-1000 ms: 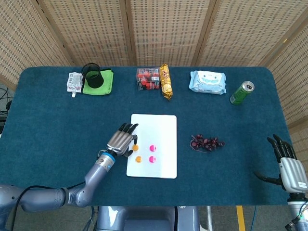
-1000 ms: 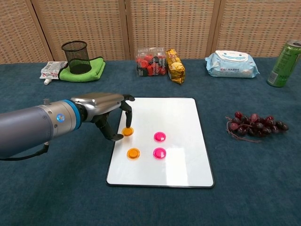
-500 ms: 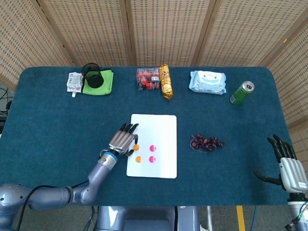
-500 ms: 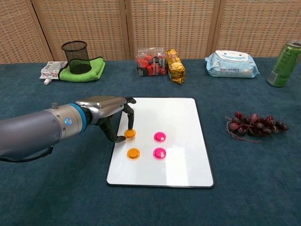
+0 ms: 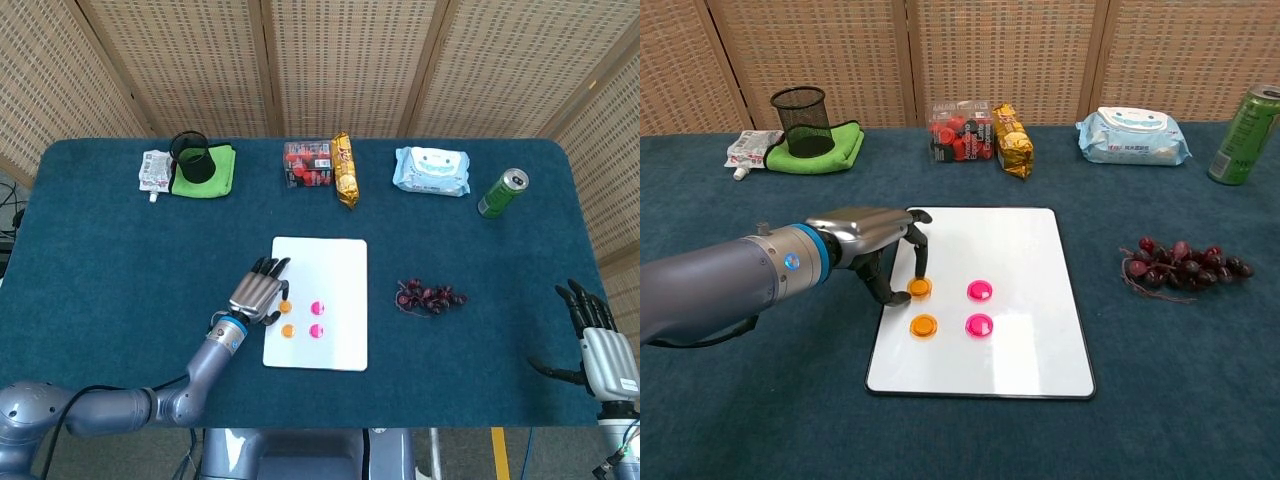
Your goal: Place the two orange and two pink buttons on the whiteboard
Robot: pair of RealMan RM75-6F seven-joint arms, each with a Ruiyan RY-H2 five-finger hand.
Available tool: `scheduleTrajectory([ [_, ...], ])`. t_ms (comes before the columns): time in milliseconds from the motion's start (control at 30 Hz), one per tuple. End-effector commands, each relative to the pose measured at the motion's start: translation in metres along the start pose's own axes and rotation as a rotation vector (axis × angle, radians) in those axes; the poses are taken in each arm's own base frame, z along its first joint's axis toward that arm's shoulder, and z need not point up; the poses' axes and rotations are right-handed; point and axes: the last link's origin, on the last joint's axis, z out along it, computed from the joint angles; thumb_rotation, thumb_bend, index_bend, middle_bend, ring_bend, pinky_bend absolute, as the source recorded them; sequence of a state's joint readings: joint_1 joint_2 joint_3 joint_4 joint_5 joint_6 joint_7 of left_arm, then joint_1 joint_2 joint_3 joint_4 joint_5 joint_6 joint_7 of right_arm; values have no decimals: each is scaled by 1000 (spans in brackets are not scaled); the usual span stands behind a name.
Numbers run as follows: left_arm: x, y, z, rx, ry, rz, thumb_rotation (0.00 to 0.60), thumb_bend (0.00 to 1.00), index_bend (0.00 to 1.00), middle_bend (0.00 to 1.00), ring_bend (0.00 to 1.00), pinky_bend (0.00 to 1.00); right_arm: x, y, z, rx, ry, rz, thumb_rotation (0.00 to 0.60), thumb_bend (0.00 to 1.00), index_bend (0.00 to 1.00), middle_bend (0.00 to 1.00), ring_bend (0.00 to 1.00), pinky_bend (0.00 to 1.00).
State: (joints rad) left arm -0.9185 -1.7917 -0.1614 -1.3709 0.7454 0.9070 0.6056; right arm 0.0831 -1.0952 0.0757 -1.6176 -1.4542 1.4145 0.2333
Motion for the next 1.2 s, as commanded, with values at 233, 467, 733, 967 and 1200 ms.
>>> scheduleTrajectory([
  [233,0,-1,0,6,-1,-3,600,357,438,0,0,0,0,0,0,0,1,1,600,74,0,0,0,0],
  [467,0,-1,0,4,-1,-7,600,355,349,0,0,0,0,0,0,0,1,1,600,69,0,0,0,0],
  [733,9,-1,-4,-7,17,-36,600,354,289,0,0,0,0,0,0,0,0,-1,600,70,0,0,0,0],
  [967,48,-17,-33,-25,123,-84,600,326,169,0,0,0,0,0,0,2,2,-7,600,73,0,0,0,0],
  [1200,85,-85,-98,62,273,-99,600,283,80,0,0,0,0,-1,0,3,8,-16,600,69,0,0,0,0],
])
